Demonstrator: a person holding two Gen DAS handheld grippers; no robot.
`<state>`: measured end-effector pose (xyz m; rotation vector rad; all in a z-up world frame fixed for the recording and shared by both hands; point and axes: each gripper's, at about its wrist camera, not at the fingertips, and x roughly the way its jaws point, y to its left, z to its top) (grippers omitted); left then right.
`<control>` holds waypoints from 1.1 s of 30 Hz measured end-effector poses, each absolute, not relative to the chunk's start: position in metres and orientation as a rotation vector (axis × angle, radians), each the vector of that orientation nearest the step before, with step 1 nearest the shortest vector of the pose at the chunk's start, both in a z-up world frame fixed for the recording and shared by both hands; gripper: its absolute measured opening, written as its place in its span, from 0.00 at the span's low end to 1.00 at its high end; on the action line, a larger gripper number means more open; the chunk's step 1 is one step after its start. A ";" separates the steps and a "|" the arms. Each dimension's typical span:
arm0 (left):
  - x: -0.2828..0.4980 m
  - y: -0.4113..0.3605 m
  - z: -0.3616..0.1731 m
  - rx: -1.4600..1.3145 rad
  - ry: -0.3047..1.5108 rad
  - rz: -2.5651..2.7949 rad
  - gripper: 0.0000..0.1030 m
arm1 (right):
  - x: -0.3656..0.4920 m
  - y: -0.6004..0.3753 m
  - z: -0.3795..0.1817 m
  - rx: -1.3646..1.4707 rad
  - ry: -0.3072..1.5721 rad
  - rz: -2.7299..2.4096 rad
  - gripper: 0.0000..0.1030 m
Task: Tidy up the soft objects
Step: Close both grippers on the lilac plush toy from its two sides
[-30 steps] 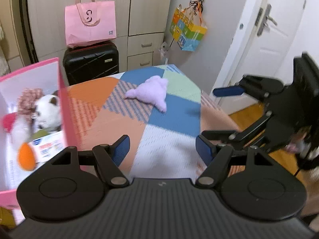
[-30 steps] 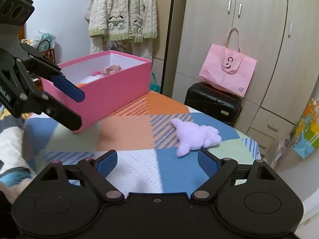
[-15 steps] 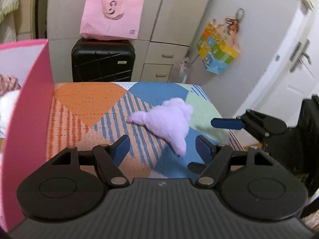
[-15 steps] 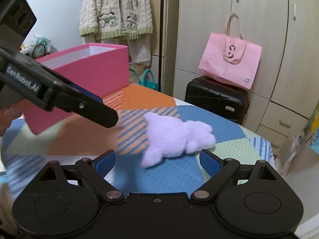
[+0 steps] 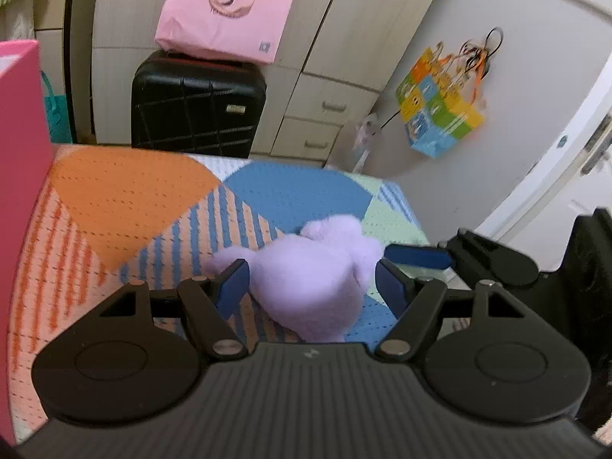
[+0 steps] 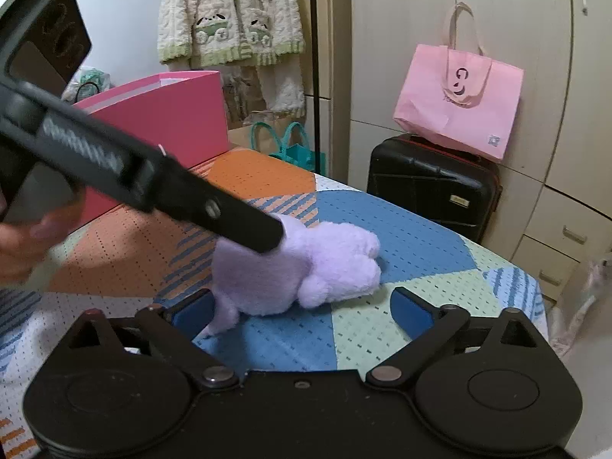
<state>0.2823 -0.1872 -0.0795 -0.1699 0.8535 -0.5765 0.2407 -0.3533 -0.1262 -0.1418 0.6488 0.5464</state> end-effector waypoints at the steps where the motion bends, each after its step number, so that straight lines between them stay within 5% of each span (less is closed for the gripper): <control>1: 0.283 -0.191 -0.083 -0.165 0.859 -0.567 0.70 | 0.244 -0.354 -0.127 -0.134 0.659 0.552 1.00; 13: 0.280 -0.200 -0.095 -0.165 0.890 -0.492 0.68 | 0.257 -0.352 -0.133 -0.098 0.689 0.609 1.00; 20: 0.275 -0.204 -0.099 -0.159 0.845 -0.525 0.56 | 0.255 -0.349 -0.134 -0.103 0.674 0.603 0.98; 33: 0.266 -0.198 -0.095 -0.178 0.828 -0.585 0.52 | 0.243 -0.336 -0.130 -0.103 0.686 0.498 0.98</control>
